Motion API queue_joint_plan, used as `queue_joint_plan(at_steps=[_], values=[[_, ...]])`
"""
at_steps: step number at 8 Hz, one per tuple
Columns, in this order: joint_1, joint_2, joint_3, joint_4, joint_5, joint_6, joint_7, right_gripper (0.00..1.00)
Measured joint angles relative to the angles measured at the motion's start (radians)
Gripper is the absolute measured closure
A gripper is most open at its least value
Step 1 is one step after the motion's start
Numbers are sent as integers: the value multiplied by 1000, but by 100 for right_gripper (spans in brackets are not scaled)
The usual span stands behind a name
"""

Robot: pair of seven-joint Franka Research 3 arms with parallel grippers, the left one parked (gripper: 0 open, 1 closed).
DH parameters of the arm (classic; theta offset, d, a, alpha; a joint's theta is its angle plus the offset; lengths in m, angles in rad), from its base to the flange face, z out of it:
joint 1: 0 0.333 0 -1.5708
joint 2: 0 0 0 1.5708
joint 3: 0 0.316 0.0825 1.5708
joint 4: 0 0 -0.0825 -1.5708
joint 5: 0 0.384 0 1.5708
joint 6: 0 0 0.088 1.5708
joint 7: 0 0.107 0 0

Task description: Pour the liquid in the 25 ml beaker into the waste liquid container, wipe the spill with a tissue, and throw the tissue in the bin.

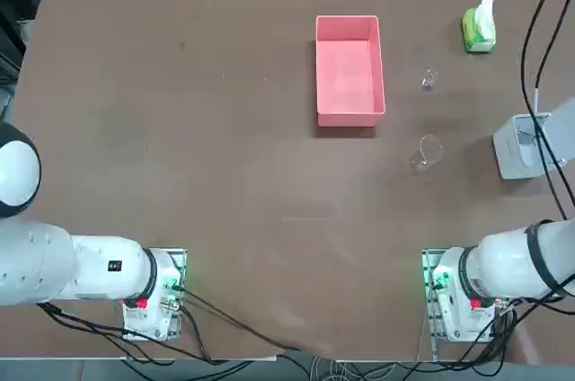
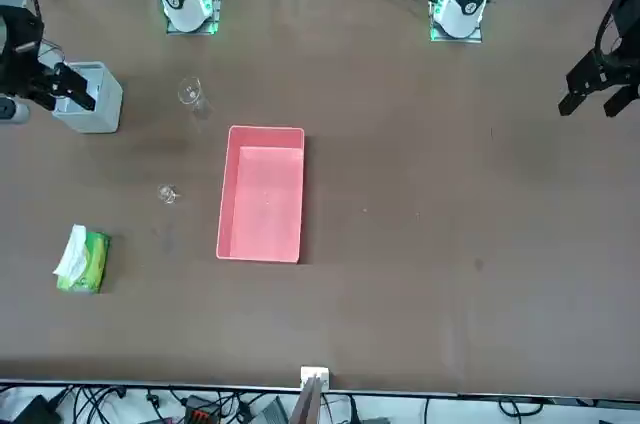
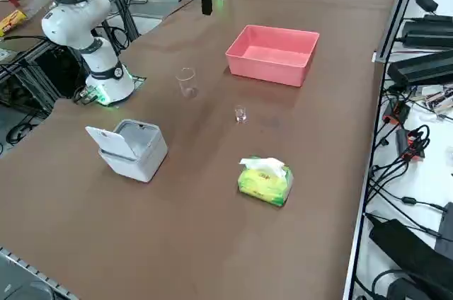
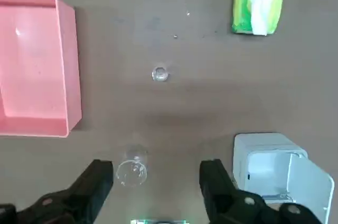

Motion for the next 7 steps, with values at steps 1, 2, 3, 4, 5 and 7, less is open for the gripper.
queue_joint_plan(at_steps=[1,2,3,4,5,7], values=[[3,12,1,-1,0,-7,-10,0],[-6,24,-3,-3,0,-9,-66,0],[-33,35,-9,-7,-1,-9,-166,0],[-76,50,-15,-10,-1,-4,-275,0],[-127,65,-20,-13,0,11,-398,0],[-219,85,-25,-31,31,65,-679,0]])
